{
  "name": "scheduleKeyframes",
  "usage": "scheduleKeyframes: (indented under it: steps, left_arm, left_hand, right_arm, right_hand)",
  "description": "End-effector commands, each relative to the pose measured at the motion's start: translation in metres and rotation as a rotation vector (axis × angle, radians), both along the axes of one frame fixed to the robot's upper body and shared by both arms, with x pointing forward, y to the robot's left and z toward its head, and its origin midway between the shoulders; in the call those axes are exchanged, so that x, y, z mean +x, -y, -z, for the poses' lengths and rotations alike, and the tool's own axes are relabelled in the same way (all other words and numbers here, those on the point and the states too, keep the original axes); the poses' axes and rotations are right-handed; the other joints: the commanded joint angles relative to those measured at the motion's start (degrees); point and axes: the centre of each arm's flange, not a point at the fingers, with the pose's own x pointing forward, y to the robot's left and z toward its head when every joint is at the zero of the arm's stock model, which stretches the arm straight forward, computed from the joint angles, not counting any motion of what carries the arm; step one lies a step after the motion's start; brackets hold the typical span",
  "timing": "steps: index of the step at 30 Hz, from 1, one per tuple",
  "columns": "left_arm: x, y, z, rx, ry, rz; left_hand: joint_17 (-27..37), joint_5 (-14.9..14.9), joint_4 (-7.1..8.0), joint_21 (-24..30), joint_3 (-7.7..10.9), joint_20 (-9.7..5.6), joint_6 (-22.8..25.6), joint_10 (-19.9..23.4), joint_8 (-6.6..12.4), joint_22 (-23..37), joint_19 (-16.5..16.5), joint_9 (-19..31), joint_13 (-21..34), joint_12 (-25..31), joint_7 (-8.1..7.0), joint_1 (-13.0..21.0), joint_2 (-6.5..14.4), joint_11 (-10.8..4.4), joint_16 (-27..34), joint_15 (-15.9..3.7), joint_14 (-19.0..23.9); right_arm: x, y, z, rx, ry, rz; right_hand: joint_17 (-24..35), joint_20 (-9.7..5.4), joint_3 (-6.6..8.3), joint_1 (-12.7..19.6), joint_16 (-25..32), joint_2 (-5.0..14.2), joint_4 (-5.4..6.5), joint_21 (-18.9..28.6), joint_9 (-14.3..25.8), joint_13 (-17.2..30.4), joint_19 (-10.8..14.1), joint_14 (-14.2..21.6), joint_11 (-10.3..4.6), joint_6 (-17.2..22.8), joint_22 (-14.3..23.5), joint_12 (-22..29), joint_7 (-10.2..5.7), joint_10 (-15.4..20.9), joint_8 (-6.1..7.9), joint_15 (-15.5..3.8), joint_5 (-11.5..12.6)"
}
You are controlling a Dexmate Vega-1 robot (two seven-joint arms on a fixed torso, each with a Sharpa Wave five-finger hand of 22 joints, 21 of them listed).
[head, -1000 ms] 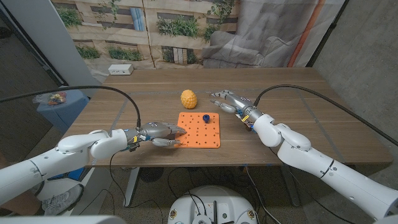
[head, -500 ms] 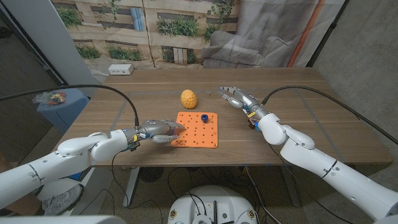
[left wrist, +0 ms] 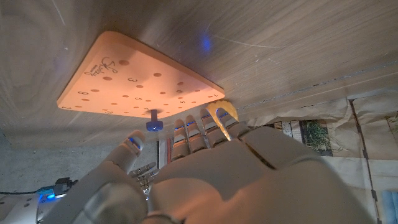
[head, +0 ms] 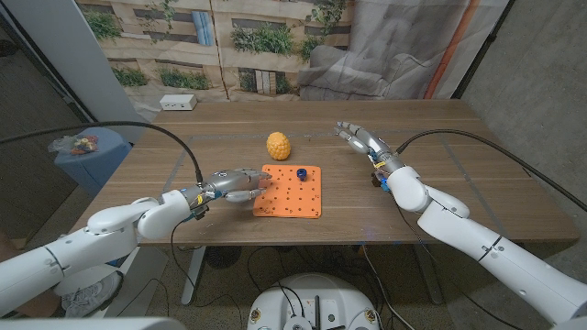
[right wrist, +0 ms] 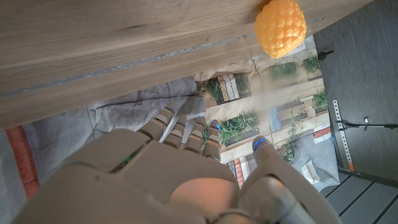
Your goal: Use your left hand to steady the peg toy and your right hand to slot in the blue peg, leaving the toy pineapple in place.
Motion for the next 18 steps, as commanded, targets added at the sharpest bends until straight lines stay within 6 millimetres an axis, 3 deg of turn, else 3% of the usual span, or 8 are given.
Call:
scheduleKeyframes:
  steps: [1, 9, 12, 18]
  left_arm:
    - [0.009, -0.001, -0.008, -0.176, 0.033, -0.035]
    - [0.016, -0.004, -0.015, -0.264, 0.066, -0.046]
    - [0.021, -0.006, -0.018, -0.302, 0.071, -0.039]
    - [0.026, -0.009, -0.021, -0.342, 0.082, -0.034]
  left_hand:
    - [0.16, -0.05, -0.13, 0.16, 0.55, -7.22, 0.63, -0.1, -0.07, 0.15, 0.42, 0.15, 0.1, -0.03, -0.05, 0.16, 4.78, -0.36, -0.09, -2.87, 0.04]
    - [0.14, -0.05, -0.31, 0.23, 0.65, -7.02, 0.8, -0.21, -0.07, 0.14, 0.83, 0.15, 0.1, -0.08, 0.07, 0.25, 4.73, -0.28, -0.13, -2.8, -0.04]
    - [0.14, -0.06, -0.36, 0.24, 0.68, -6.92, 0.82, -0.23, -0.09, 0.14, 0.94, 0.15, 0.1, -0.09, 0.08, 0.27, 4.72, -0.27, -0.15, -2.75, -0.08]
    - [0.14, -0.06, -0.47, 0.22, 0.75, -6.87, 0.9, -0.27, -0.11, 0.14, 1.05, 0.15, 0.09, -0.11, 0.07, 0.32, 4.71, -0.23, -0.18, -2.67, -0.15]
  right_arm:
    - [0.006, 0.02, -0.002, 0.11, -0.06, 0.009]
    - [0.012, 0.031, -0.003, 0.191, -0.086, 0.003]
    - [0.016, 0.037, -0.001, 0.211, -0.084, -0.01]
    - [0.018, 0.046, -0.001, 0.241, -0.086, -0.029]
  right_hand:
    - [-0.03, -1.21, -0.22, -1.36, -0.17, 0.47, -0.23, 0.19, 0.11, 0.16, 0.53, 0.06, 0.27, -1.47, 0.0, -0.36, 0.28, -1.45, -0.38, -0.85, -0.02]
    - [-0.09, -1.11, -0.66, -2.2, -0.32, 0.02, -0.08, 0.04, 0.09, 0.14, 0.62, 0.14, 0.84, -3.15, 0.01, -0.22, 0.92, -2.22, -0.43, -0.69, 0.01]
    - [-0.17, -1.28, -0.86, -2.53, -0.33, -0.18, -0.18, 0.01, 0.05, 0.11, 0.89, 0.48, 0.87, -4.02, 0.0, -0.01, 2.34, -2.23, -0.35, -0.98, 0.08]
    - [-0.34, -1.53, -0.79, -2.4, -0.44, -0.12, -0.56, 0.04, 0.01, 0.07, 1.28, 0.63, 0.74, -4.93, -0.01, 0.04, 2.79, -2.45, -0.36, -1.1, 0.18]
